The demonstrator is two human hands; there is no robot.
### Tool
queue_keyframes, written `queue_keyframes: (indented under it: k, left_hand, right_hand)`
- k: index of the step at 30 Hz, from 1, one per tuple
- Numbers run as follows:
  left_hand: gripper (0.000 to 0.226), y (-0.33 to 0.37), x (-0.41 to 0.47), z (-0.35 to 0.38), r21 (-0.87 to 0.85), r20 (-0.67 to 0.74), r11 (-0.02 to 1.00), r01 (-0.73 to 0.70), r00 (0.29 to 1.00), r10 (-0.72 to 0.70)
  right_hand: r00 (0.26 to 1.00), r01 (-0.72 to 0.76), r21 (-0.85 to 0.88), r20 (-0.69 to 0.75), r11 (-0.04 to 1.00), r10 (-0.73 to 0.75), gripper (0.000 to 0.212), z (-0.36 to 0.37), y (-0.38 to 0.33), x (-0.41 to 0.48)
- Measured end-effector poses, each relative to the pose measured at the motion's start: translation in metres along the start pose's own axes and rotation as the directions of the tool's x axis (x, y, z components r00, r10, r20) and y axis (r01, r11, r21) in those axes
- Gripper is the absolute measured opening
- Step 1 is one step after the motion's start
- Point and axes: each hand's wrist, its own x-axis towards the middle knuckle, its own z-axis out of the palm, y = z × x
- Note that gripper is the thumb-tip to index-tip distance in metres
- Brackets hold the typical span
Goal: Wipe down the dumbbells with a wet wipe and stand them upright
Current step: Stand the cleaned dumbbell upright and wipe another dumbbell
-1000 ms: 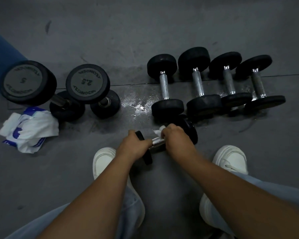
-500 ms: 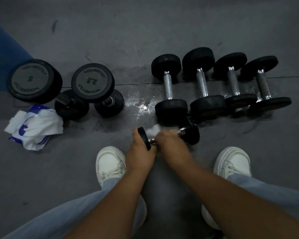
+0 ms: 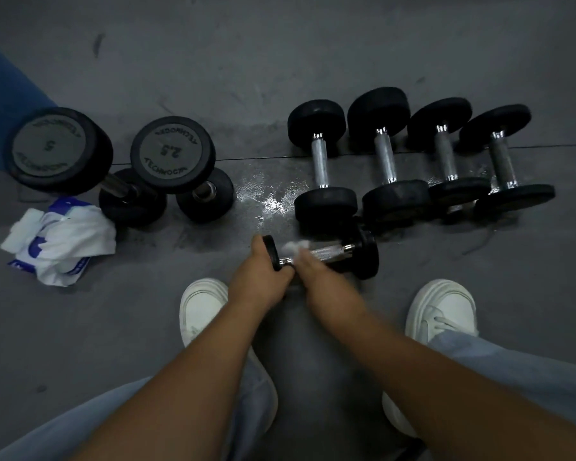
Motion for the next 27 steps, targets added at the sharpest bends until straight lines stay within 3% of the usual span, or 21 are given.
queue_keyframes:
  k: [1,4,5,7,9,10,11,14,17,20,22,25,27]
  left_hand:
    - [0.067,0.0,0.005,-0.004,0.025,0.036,1.0,-0.013,0.999,0.012]
    - [0.058,0.0,0.012,-0.014,0.087,0.11,0.996,-0.032,0.994,0.023]
    - [0.057,0.001,0.012,-0.014,0.095,0.118,0.995,-0.034,0.993,0.022]
    - [0.06,0.001,0.01,-0.014,0.103,0.143,0.995,-0.019,0.99,0.004]
    - [0.064,-0.001,0.01,-0.016,0.084,0.189,0.996,0.017,0.981,-0.033]
    - [0.061,-0.002,0.007,-0.017,0.085,0.209,0.996,0.033,0.977,-0.05]
    - [0.059,-0.003,0.004,-0.016,0.092,0.209,0.995,0.036,0.976,-0.055]
    - [0.071,-0.003,-0.019,-0.004,0.081,0.066,0.994,0.067,0.995,-0.072]
    - [0.08,-0.005,-0.047,0.011,-0.002,-0.075,0.995,0.098,0.992,-0.098]
    - [0.098,-0.014,-0.062,0.024,-0.053,-0.033,0.997,0.063,0.997,-0.065]
    - [0.101,-0.017,-0.06,0.024,-0.099,-0.007,0.993,0.062,0.998,-0.063]
    - [0.086,-0.013,-0.044,0.015,-0.098,0.029,0.993,0.072,0.997,-0.07]
    - [0.07,-0.009,-0.037,0.008,-0.092,0.082,0.992,0.082,0.994,-0.075]
  right_hand:
    - [0.999,0.031,-0.015,0.038,0.999,-0.031,0.059,0.002,0.002,-0.004]
    - [0.969,-0.186,0.076,-0.151,0.98,0.196,0.048,-0.007,0.018,-0.003]
    - [0.964,-0.172,0.094,-0.187,0.981,0.187,0.045,-0.002,0.016,-0.007]
    - [0.98,-0.007,-0.067,-0.2,0.998,-0.007,0.036,0.011,0.003,-0.016]
    - [0.985,0.08,-0.056,-0.151,0.995,-0.087,0.034,0.018,-0.002,-0.023]
    - [0.988,0.027,-0.029,-0.15,0.999,-0.032,0.034,0.016,0.001,-0.024]
    - [0.983,-0.108,0.106,-0.138,0.989,0.122,0.039,0.017,0.01,-0.024]
    - [0.956,-0.237,0.118,-0.15,0.964,0.253,0.05,0.016,0.009,-0.033]
    - [0.995,-0.009,-0.09,-0.095,0.996,0.001,0.032,0.013,-0.008,-0.037]
    - [0.981,-0.076,-0.022,-0.184,0.997,0.07,0.028,0.007,0.006,-0.034]
    - [0.971,-0.137,0.037,-0.191,0.99,0.142,0.041,0.014,0.013,-0.036]
    - [0.992,-0.095,0.094,-0.07,0.991,0.102,0.054,0.015,0.003,-0.036]
    - [0.987,-0.089,0.154,-0.122,0.984,0.109,0.035,0.0,0.0,-0.03]
